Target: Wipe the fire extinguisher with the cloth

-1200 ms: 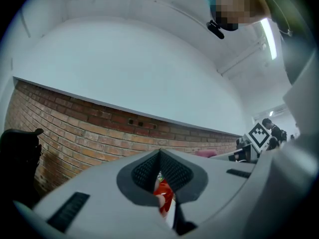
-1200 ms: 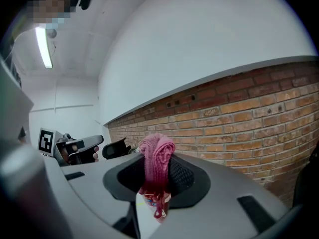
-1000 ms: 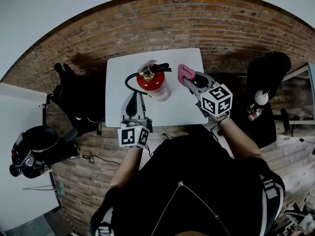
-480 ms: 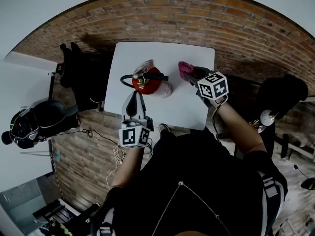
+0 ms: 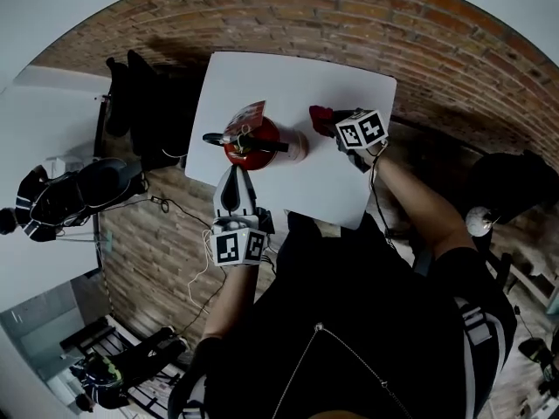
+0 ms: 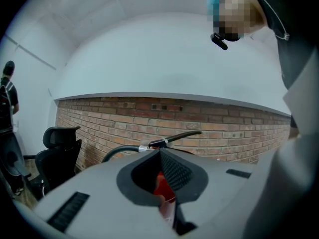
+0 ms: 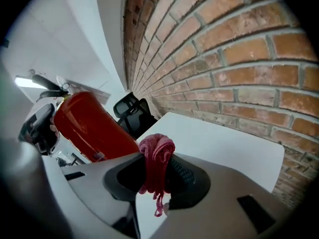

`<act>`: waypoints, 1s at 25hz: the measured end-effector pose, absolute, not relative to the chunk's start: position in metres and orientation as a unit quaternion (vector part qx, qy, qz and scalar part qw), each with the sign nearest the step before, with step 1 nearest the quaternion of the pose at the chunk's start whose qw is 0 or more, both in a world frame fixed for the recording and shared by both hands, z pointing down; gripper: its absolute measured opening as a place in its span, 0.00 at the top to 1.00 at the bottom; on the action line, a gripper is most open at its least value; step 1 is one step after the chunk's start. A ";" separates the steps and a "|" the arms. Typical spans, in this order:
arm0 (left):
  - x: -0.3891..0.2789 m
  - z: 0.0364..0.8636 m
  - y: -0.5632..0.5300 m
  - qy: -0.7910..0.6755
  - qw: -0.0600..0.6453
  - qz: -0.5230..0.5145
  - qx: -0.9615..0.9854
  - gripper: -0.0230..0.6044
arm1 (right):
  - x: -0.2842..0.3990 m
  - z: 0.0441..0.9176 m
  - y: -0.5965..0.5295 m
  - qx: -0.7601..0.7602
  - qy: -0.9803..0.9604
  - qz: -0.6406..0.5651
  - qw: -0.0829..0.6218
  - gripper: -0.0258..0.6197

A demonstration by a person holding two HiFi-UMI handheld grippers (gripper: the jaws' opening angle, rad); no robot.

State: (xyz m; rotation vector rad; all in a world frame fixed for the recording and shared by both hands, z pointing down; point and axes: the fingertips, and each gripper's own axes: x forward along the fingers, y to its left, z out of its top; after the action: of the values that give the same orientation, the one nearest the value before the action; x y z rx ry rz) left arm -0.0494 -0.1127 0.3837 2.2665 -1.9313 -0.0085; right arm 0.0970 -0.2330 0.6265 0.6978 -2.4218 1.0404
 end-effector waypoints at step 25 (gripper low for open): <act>-0.056 0.412 -0.119 -0.676 0.100 0.048 0.728 0.95 | 0.020 0.819 -0.233 0.112 -0.802 0.449 0.377 0.78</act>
State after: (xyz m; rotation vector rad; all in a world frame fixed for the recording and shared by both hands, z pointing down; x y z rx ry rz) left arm -0.0563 -0.1190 0.4118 2.1528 -1.9989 0.1406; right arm 0.0202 -0.2327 0.8190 0.2856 -2.0510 1.1485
